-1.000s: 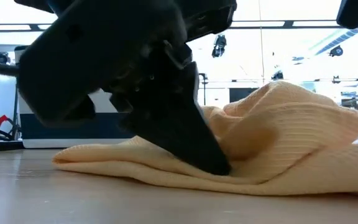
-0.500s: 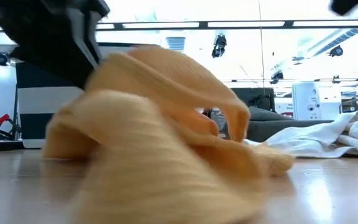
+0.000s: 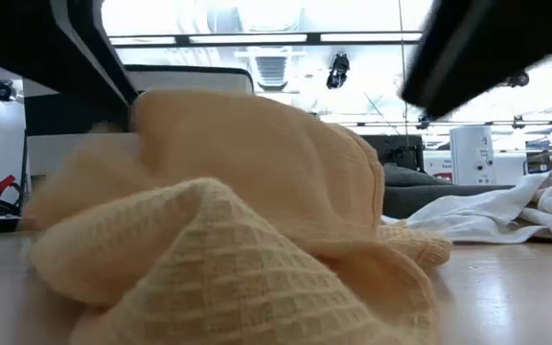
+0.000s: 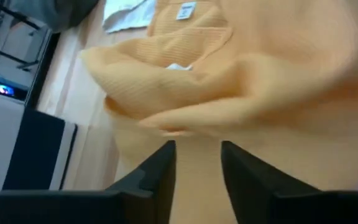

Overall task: Fold towel
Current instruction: Fold the yellow kitchen towel

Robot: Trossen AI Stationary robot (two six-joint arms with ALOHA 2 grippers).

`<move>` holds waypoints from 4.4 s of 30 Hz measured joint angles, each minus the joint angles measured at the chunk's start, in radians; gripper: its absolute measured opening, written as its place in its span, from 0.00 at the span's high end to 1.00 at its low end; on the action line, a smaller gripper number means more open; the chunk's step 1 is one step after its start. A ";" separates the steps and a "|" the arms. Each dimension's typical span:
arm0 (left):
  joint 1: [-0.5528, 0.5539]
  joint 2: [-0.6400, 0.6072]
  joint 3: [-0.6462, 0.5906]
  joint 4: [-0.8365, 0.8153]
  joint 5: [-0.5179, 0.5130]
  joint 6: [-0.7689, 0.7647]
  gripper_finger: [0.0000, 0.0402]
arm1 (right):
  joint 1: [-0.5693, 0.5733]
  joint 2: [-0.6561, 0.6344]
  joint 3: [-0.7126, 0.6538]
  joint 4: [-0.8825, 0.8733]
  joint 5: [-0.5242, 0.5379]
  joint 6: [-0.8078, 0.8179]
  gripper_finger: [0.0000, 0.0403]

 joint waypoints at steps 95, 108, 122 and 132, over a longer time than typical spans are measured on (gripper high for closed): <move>-0.088 0.130 -0.269 1.223 0.237 0.370 0.39 | -0.077 0.015 -0.074 0.527 -0.029 -0.165 0.63; -0.083 0.154 -0.211 1.209 0.142 0.403 0.39 | -0.079 0.015 -0.075 0.527 -0.025 -0.164 0.65; -0.026 0.187 -0.204 1.244 0.107 0.340 0.47 | -0.089 0.015 -0.076 0.530 -0.020 -0.104 0.63; -0.029 0.141 -0.205 1.098 0.096 0.340 0.97 | -0.072 -0.008 -0.059 0.447 -0.025 -0.088 0.66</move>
